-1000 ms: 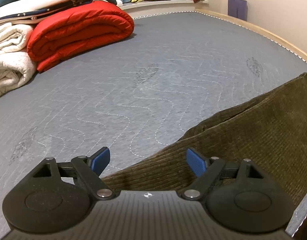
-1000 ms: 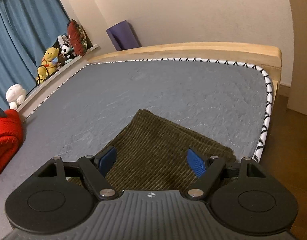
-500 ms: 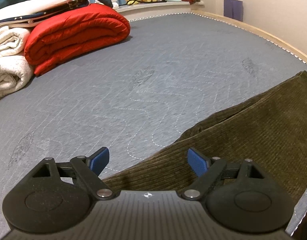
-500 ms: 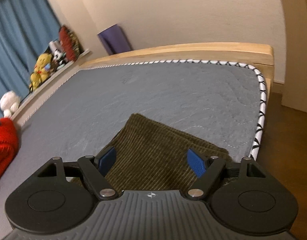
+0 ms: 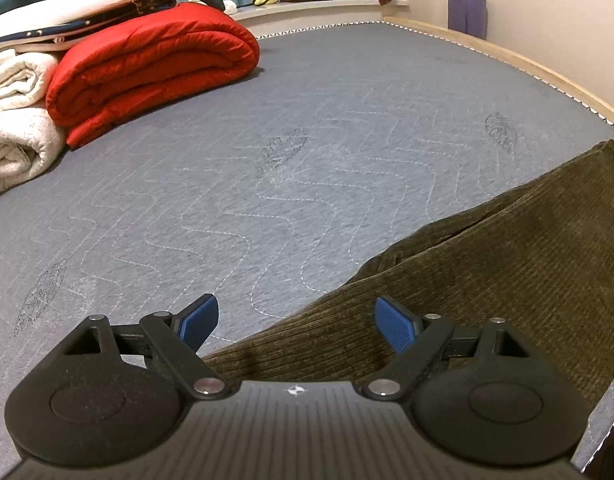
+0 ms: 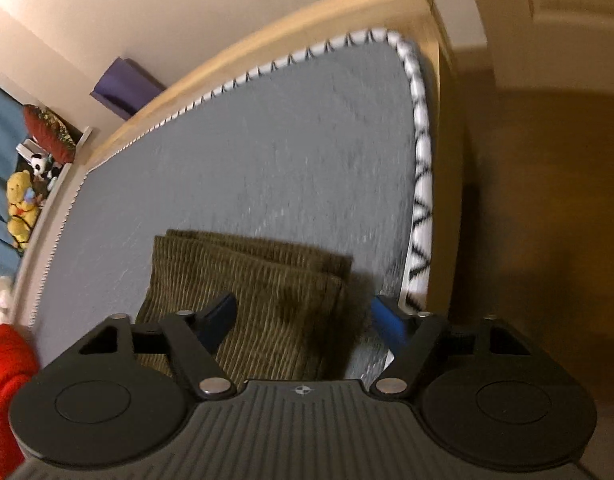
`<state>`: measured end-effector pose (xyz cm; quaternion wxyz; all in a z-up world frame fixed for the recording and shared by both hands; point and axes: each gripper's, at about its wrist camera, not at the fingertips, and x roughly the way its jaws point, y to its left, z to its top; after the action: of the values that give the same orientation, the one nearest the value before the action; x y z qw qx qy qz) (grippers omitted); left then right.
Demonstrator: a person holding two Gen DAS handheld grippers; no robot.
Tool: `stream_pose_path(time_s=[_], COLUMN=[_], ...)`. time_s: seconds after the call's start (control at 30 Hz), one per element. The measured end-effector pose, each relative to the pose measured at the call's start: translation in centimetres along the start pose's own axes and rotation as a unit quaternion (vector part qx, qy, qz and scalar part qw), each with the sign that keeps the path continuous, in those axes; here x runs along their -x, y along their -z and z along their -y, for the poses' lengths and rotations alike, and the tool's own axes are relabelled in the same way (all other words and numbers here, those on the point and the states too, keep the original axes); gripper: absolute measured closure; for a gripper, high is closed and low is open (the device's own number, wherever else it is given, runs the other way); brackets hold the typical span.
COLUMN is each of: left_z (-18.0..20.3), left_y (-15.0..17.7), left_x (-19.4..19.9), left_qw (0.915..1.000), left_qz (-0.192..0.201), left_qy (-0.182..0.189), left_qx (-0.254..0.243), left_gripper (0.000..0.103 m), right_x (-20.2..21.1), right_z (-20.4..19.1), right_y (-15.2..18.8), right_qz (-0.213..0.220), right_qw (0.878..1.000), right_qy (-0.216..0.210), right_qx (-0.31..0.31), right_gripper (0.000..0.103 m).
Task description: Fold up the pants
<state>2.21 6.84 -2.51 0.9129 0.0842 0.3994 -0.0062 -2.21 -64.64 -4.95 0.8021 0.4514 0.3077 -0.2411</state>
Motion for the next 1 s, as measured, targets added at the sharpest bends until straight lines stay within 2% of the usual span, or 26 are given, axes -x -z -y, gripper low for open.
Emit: stream_pose_path(time_s=[0.03,0.07,0.23,0.3,0.33,0.43,0.57,0.67,0.73,0.8,0.87,0.9,0.93,1.0], left_z=[0.0,0.1,0.3,0.3,0.3,0.0,-0.4,-0.8,-1.3,-1.9,-2.6,-2.9,-3.2,-3.7], left_y=[0.0,0.0,-0.1,-0.1,-0.1,0.0,0.1,0.3,0.4,0.5,0.5,0.5,0.6,0.6], left_x=[0.0,0.1,0.2,0.3,0.3,0.4,0.6,0.6,0.4,0.3,0.2,0.1,0.0,-0.3], left_qw=[1.0,1.0,1.0,1.0,1.0,1.0,0.9999,0.9999,0.9999,0.9997,0.9994,0.9992,0.9991,0.9988], left_qz=[0.001,0.001,0.005,0.005,0.006,0.007,0.009,0.007,0.004,0.002,-0.001,-0.002,-0.003,-0.007], left_qy=[0.001,0.002,0.004,0.003,0.003,0.001,-0.003,-0.008,-0.013,-0.018,-0.023,-0.025,-0.027,-0.031], left_qx=[0.0,-0.001,-0.003,-0.002,-0.002,0.001,0.004,0.006,0.009,0.017,0.026,0.03,0.033,0.038], left_gripper=[0.013,0.013,0.013,0.013,0.013,0.013,0.013,0.013,0.013,0.013,0.013,0.013,0.013,0.013], right_x=[-0.3,-0.7,-1.2,-1.5,-1.5,-1.3,2.0,6.0,9.1,12.3,15.1,16.1,17.0,17.5], right_z=[0.2,0.5,1.1,1.5,1.8,2.0,-2.3,-7.7,-12.4,-17.0,-20.5,-21.7,-22.5,-23.2], right_y=[0.1,0.2,0.0,-0.2,-0.2,0.0,1.2,3.8,7.1,12.2,18.7,22.3,26.0,32.2], right_qz=[-0.008,-0.014,-0.007,-0.006,-0.008,-0.001,0.057,0.104,0.133,0.156,0.156,0.145,0.13,0.072], right_qw=[1.0,1.0,0.999,0.999,0.998,0.997,0.996,0.984,0.962,0.92,0.859,0.823,0.784,0.719], right_qy=[-0.006,-0.01,-0.036,-0.043,-0.043,-0.049,-0.059,-0.096,-0.133,-0.185,-0.25,-0.285,-0.317,-0.359], right_qx=[-0.004,-0.009,-0.019,-0.032,-0.038,-0.056,0.017,0.108,0.2,0.309,0.419,0.47,0.518,0.59], right_gripper=[0.054,0.055,0.056,0.067,0.081,0.085,0.087,0.088,0.088,0.088,0.088,0.088,0.088,0.088])
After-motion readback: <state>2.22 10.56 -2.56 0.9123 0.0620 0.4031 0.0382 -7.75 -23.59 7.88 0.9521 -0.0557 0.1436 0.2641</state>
